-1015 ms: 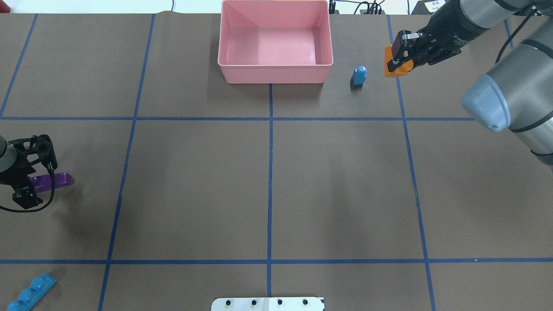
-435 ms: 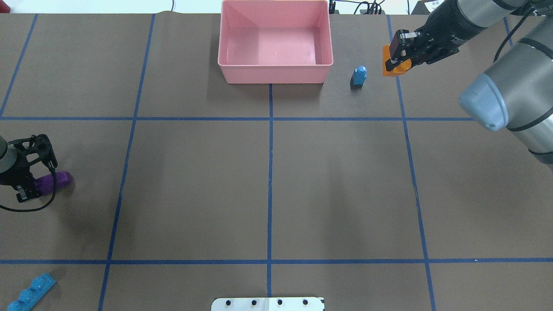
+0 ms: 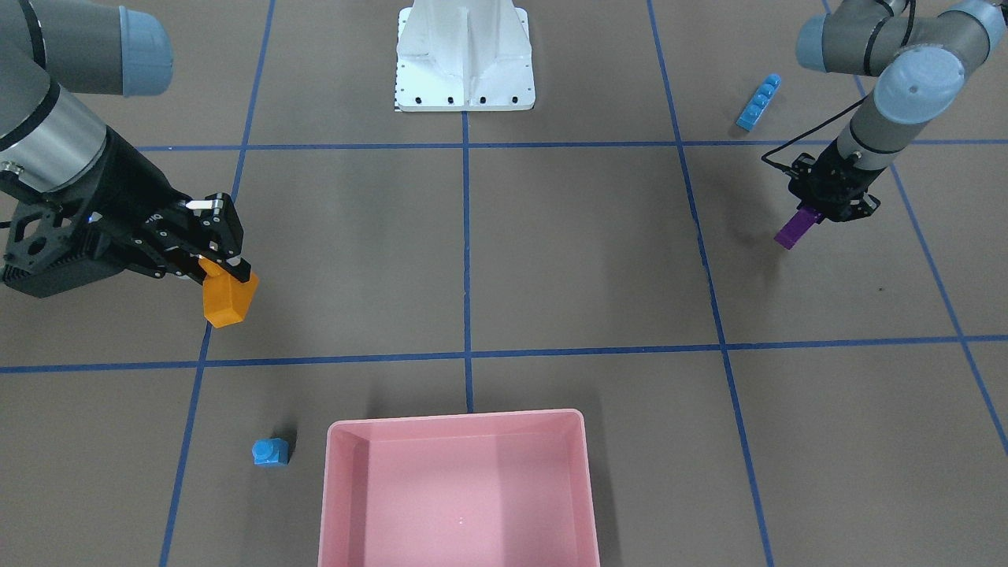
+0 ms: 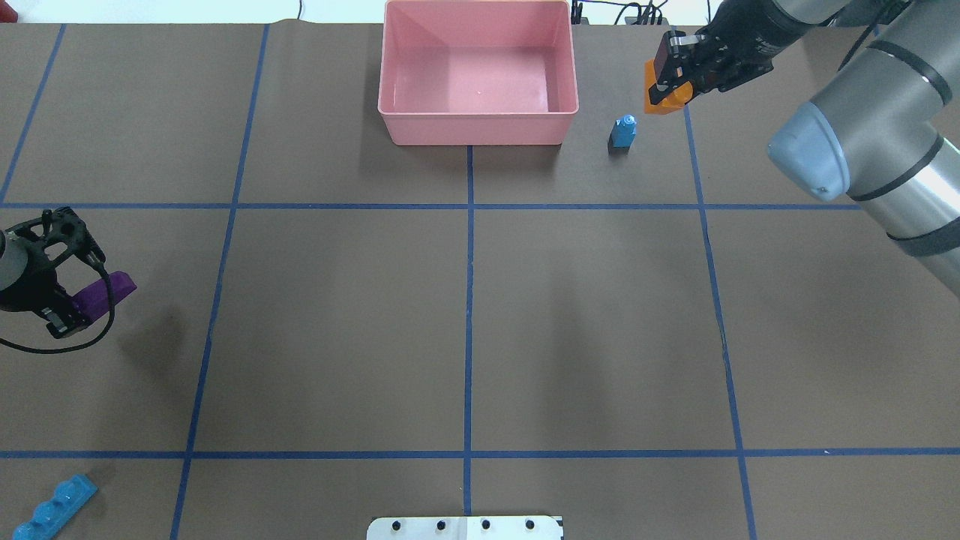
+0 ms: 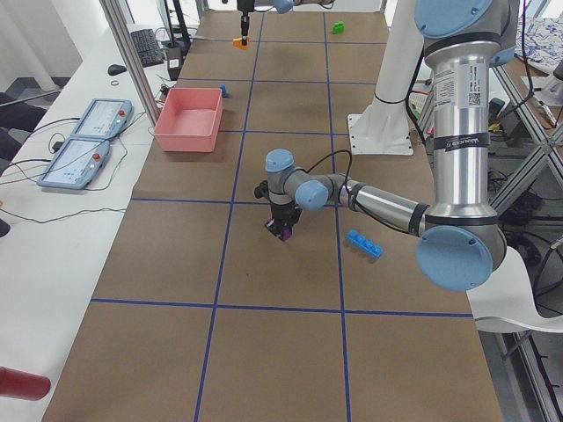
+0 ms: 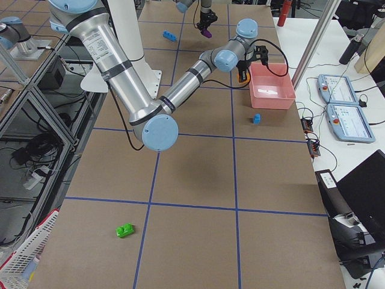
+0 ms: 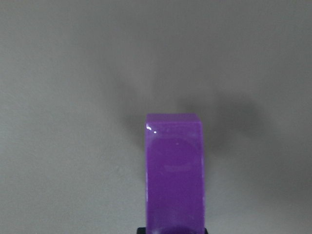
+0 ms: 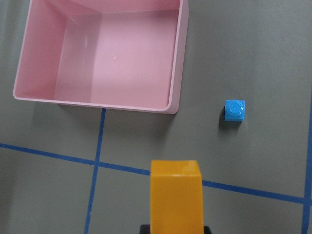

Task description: Put all blocks into box

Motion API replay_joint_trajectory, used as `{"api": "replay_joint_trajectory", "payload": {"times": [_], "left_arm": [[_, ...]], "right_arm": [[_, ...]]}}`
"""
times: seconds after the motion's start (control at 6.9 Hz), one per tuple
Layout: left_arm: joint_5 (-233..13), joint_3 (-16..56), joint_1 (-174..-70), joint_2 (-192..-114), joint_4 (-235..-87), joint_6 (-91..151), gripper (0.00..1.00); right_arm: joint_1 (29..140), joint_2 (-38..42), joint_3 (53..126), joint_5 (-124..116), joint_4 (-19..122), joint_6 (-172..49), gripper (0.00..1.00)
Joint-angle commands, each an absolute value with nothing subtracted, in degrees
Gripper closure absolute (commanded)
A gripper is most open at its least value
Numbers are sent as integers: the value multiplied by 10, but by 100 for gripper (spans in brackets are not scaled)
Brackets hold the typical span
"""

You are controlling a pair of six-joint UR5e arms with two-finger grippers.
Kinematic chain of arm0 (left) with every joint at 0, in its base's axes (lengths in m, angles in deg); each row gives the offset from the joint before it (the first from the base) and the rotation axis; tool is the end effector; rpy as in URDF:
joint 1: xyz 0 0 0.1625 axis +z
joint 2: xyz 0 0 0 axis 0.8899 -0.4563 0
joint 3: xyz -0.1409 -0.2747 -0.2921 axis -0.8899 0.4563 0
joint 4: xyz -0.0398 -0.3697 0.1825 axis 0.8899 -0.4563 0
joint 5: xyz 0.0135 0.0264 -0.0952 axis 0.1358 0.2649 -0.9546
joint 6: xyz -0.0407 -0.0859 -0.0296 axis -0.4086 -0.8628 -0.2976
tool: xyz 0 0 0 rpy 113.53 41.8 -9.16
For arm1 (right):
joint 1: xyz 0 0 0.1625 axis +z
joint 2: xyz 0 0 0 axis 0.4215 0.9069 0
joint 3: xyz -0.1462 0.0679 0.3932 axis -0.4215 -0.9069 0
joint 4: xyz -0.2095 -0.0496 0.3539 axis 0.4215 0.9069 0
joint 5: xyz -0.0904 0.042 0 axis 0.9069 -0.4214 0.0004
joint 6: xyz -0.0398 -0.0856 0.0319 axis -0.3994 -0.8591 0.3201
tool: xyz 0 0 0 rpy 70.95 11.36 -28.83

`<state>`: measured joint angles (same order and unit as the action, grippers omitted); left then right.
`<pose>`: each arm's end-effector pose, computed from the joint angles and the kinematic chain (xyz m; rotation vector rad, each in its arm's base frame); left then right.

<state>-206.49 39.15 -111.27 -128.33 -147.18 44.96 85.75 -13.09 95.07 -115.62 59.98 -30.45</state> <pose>0.2472 -0.4084 0.5151 0.2742 0.6351 0.8174 -0.2609 -0.5980 0.2113 0.1747 -1.0594 -0.0359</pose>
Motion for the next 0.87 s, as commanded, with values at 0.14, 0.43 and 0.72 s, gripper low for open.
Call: {"api": "replay_joint_trajectory", "payload": {"times": [0.14, 0.43, 0.72], "left_arm": [[-2065, 461, -1115, -1284, -1470, 403, 100], [-2065, 484, -1116, -1289, -1470, 371, 100], [-2064, 500, -1115, -1302, -1471, 318, 100]], "right_arm": [[850, -296, 735, -1129, 594, -312, 100], [822, -376, 571, -1089, 484, -309, 100], [780, -404, 484, -1010, 422, -308, 100]]}}
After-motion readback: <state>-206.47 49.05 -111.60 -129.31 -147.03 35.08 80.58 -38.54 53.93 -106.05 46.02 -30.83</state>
